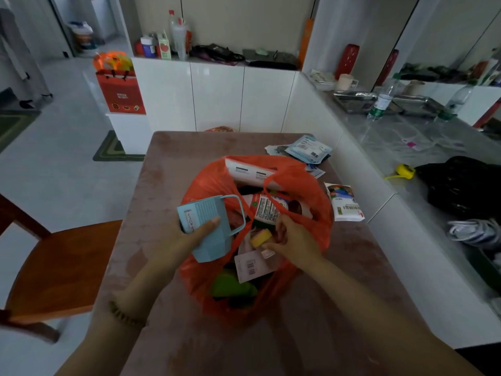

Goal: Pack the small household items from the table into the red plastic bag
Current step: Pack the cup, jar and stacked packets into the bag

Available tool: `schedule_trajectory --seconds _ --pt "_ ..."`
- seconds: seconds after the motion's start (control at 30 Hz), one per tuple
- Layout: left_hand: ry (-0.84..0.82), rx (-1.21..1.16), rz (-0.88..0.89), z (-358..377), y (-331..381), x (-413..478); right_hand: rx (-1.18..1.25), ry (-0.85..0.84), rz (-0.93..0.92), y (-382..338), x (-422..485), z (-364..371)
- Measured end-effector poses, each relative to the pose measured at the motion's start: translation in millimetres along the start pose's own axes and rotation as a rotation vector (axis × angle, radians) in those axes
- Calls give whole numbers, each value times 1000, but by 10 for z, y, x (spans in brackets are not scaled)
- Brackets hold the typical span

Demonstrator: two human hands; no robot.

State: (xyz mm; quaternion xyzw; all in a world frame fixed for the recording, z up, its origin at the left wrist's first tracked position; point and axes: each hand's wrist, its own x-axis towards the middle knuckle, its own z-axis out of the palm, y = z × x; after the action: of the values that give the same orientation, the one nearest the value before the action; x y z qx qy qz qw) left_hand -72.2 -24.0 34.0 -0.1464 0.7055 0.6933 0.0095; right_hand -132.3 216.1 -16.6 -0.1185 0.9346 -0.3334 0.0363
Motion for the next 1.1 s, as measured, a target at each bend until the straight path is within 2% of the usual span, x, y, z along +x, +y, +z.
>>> schedule_trajectory --seconds 0.1,0.23,0.33,0.47,0.53,0.63,0.7,0.83,1.0,1.1 --pt "8 -18 9 48 12 10 -20 94 -13 9 -29 -8" --pt "-23 -12 32 103 27 15 212 269 30 15 -45 -33" --pt "-40 -1 46 165 61 25 289 257 156 38 14 -192" --pt "-13 44 73 298 134 69 459 259 180 -119 13 -633" --pt "-38 93 90 401 178 91 536 200 217 -222 -10 -906" --pt "-136 187 109 591 242 167 672 -63 186 -298 -97 -1241" --pt "-174 265 122 710 277 229 787 -170 158 -243 -146 -1368" --pt "-246 442 175 995 291 362 819 -200 112 -120 -248 -1501" --pt "-298 820 273 1430 199 436 783 -265 76 -11 -225 -1519" --pt "-391 1057 308 1656 106 452 782 -277 80 -52 -152 -1527"
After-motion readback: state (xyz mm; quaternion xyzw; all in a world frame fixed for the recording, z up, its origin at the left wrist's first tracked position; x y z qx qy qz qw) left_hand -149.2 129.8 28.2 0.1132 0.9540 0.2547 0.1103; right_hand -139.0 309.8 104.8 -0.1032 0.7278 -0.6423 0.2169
